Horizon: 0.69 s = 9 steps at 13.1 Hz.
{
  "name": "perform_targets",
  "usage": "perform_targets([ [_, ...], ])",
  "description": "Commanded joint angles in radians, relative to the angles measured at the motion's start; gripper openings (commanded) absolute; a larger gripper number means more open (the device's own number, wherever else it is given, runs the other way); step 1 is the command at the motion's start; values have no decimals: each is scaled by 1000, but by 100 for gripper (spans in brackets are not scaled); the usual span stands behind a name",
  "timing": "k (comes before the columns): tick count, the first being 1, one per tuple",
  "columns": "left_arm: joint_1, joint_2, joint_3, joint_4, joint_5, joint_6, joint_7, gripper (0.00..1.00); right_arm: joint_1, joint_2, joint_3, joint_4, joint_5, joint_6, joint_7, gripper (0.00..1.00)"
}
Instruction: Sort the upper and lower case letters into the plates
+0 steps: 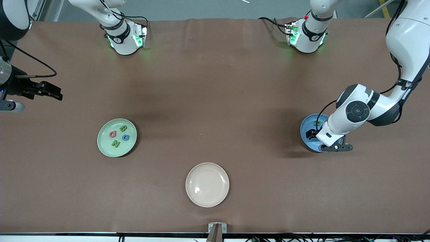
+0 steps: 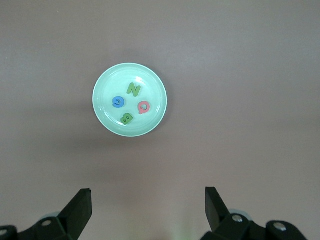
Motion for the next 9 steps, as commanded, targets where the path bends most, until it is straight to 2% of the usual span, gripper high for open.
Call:
perform_targets([
  [1,56,-22,-49,-4,-11,-25,8,100,-2,-55,3,-52,10,20,14,100],
  [5,63,-21,-61,9,-18,-39,14,100,-6,-93,1,-78,10,22,14,100],
  [9,38,-33,-74,104,-154,-140,106,100,-14,-120,-2,-77,10,20,14,100],
])
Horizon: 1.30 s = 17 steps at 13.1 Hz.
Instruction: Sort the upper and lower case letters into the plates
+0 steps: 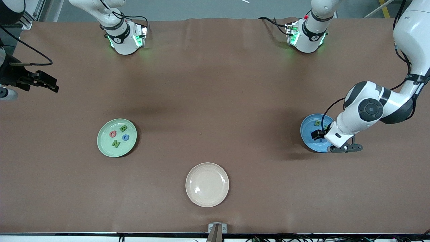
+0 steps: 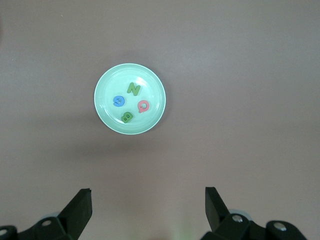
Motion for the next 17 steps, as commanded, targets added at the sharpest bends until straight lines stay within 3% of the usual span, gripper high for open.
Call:
perform_targets([
  [1,-24,-52,0,64,-124,-82,134,100,-12,-55,5,-41,10,20,13,100],
  [4,-91,-106,56,96,-247,-134,215,100,-23,-52,4,-41,10,25,13,100],
  [6,-209,-172,174,98,-357,-134,244,99,-21,-52,5,-41,10,26,13,100],
  [9,-504,-241,488,145,-547,-136,326,99,-21,-51,5,-41,10,28,12,100],
  [13,-911,-260,887,184,-704,-150,334,99,-20,-51,7,-41,10,29,12,100],
  [16,-1106,-275,1084,193,-781,-150,334,99,-18,-49,7,-40,10,29,12,100],
  [17,-1114,-278,1098,193,-783,-148,334,99,-18,-49,7,-40,10,29,12,100],
])
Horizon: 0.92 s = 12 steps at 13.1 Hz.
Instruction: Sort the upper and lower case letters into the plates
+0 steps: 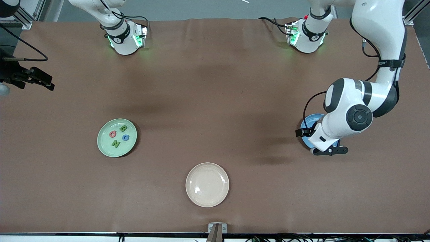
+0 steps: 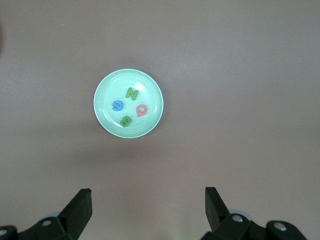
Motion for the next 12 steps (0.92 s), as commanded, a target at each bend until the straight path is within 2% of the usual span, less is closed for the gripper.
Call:
perform_targets([
  [1,-27,-28,51,5,-24,-23,17,99,-13,-28,11,-29,10,14,9,100],
  [5,56,-101,49,-9,-24,-40,158,99,-13,-28,11,-29,10,16,9,100],
  [8,149,-213,48,-8,-24,-118,240,99,-13,-28,11,-29,10,16,9,100],
  [12,179,-348,49,-5,-26,-155,253,100,-12,-28,11,-29,10,16,9,100],
])
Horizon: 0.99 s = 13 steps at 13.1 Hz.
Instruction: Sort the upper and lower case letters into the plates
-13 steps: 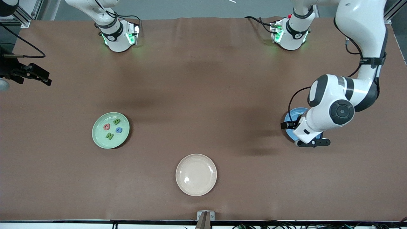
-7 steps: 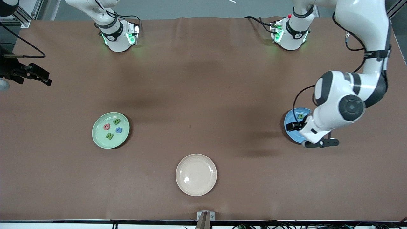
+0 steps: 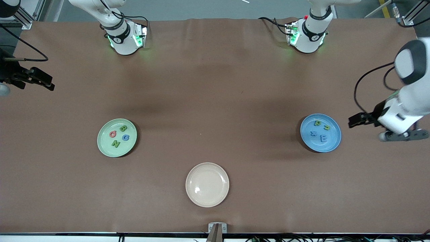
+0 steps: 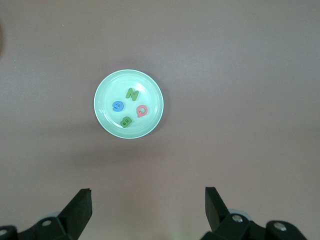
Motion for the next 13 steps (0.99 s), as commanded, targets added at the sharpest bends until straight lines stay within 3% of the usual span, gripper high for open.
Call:
perform_targets([
  [1,-6,-84,-4,-17,-19,-31,5,100,-12,-28,10,-28,10,13,9,100],
  [9,-4,-181,-5,2,-18,-118,17,100,-12,-28,12,-28,10,13,9,100],
  [13,35,-197,-50,4,-19,-118,19,100,-12,-28,12,-28,10,13,9,100],
])
